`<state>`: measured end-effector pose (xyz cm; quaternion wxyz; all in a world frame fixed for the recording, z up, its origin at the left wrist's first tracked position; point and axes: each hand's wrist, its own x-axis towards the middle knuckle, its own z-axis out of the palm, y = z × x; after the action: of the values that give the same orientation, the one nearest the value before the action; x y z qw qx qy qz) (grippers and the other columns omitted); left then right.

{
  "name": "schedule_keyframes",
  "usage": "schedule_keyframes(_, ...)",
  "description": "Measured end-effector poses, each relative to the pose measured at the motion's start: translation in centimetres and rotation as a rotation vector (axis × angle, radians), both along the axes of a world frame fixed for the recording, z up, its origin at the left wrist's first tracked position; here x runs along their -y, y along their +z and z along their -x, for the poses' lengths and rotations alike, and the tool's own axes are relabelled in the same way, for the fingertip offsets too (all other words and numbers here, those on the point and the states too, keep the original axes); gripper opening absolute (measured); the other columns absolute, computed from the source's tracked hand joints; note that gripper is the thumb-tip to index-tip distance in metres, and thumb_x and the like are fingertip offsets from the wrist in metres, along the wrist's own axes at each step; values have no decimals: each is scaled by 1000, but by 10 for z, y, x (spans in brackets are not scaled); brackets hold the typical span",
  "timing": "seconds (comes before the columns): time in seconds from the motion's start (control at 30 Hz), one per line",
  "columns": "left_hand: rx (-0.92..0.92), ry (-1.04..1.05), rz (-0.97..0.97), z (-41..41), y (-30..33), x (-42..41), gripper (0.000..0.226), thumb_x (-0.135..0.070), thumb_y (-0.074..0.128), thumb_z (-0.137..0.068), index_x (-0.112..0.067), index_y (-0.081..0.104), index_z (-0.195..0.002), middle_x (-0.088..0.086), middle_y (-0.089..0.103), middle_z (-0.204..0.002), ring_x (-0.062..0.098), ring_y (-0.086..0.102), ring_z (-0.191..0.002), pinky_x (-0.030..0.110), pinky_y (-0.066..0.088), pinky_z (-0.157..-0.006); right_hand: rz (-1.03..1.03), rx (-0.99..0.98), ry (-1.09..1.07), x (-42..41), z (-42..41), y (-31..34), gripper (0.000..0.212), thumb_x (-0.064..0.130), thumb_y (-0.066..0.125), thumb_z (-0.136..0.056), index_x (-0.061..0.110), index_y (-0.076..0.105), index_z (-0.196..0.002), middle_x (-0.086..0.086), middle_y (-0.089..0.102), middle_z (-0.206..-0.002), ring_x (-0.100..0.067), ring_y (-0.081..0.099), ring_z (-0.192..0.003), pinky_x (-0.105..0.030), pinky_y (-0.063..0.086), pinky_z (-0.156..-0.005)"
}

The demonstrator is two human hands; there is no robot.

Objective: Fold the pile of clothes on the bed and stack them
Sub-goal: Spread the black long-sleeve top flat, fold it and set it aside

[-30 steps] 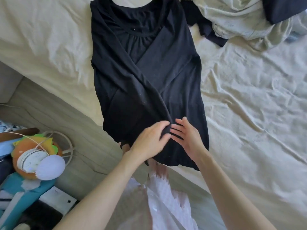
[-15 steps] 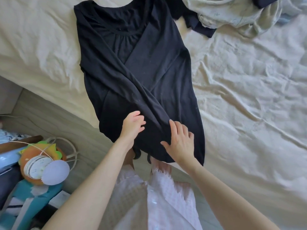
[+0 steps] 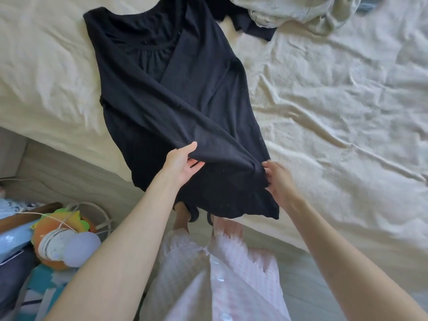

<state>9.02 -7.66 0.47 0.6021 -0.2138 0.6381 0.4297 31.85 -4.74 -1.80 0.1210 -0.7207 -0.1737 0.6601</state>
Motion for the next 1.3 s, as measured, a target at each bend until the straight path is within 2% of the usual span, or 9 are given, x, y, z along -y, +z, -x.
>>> schedule_keyframes(0.1, -5, -51, -1, -5, -1, 13, 16, -9, 59, -91, -11, 57, -107, 12, 64, -109, 26, 64, -97, 36, 56, -71, -228, 136, 365, 11, 1, 4, 51, 54, 54, -85, 12, 52, -113, 8, 58, -98, -6, 56, -84, -21, 44, -67)
schedule_keyframes(0.2, -18, -81, 3, -9, -3, 23, 13, -11, 55, -94, -10, 55, -107, 13, 63, -110, 26, 64, -96, 34, 56, -68, -406, 265, 635, 28, 9, -1, 63, 41, 66, -81, 17, 39, -132, 12, 48, -117, -7, 51, -107, -25, 44, -88)
schedule_keyframes(0.33, -65, -116, -15, -9, -4, 32, 9, -12, 54, -95, -8, 56, -103, 13, 63, -107, 26, 65, -93, 32, 56, -67, -129, 133, 227, 19, 5, -7, 13, 13, 65, -85, 14, 57, -96, 1, 63, -100, -21, 62, -101, -27, 50, -79)
schedule_keyframes(0.43, -113, -161, -35, -7, -4, 36, 17, -13, 51, -97, -9, 54, -112, 11, 62, -113, 26, 63, -99, 33, 54, -78, 5, -125, 65, 11, -13, 2, 10, 9, 65, -85, 11, 64, -95, -2, 71, -99, -17, 66, -99, -29, 51, -88)
schedule_keyframes(0.53, -114, -172, -36, -12, -4, 41, 18, -14, 49, -98, -10, 54, -114, 10, 61, -114, 25, 63, -99, 33, 53, -80, -48, -186, 30, 13, -27, 11, 8, 8, 61, -87, 7, 62, -95, -5, 72, -96, -18, 70, -90, -28, 54, -78)
schedule_keyframes(0.73, -146, -305, -29, -23, -12, 54, 20, -11, 48, -98, -6, 51, -117, 11, 64, -109, 21, 67, -93, 28, 53, -75, -233, 277, 415, 19, -30, 3, 10, 21, 53, -94, 15, 45, -92, -4, 62, -77, -7, 60, -47, -26, 43, -52)
schedule_keyframes(0.9, -131, -420, 3, -16, -12, 60, 29, -9, 54, -95, -12, 46, -123, 7, 64, -108, 20, 65, -97, 29, 53, -75, -200, 403, 493, 18, -31, 1, 11, 18, 53, -91, 15, 44, -97, -5, 60, -91, -24, 60, -87, -37, 49, -73)
schedule_keyframes(1.07, -143, -433, 22, 7, -6, 63, 30, -11, 55, -94, -10, 48, -124, 8, 64, -110, 21, 64, -100, 33, 52, -81, -281, 541, 567, 17, -20, 19, 35, 23, 48, -94, 9, 42, -126, -7, 56, -115, -27, 54, -103, -40, 45, -87)
schedule_keyframes(1.3, -220, -277, 40, 63, 9, 71, 25, -9, 53, -95, -11, 50, -120, 9, 63, -110, 21, 63, -99, 32, 51, -78, -585, 593, 846, -31, 47, 40, 34, 27, 46, -97, 10, 46, -126, -6, 51, -126, -25, 46, -116, -41, 34, -99)
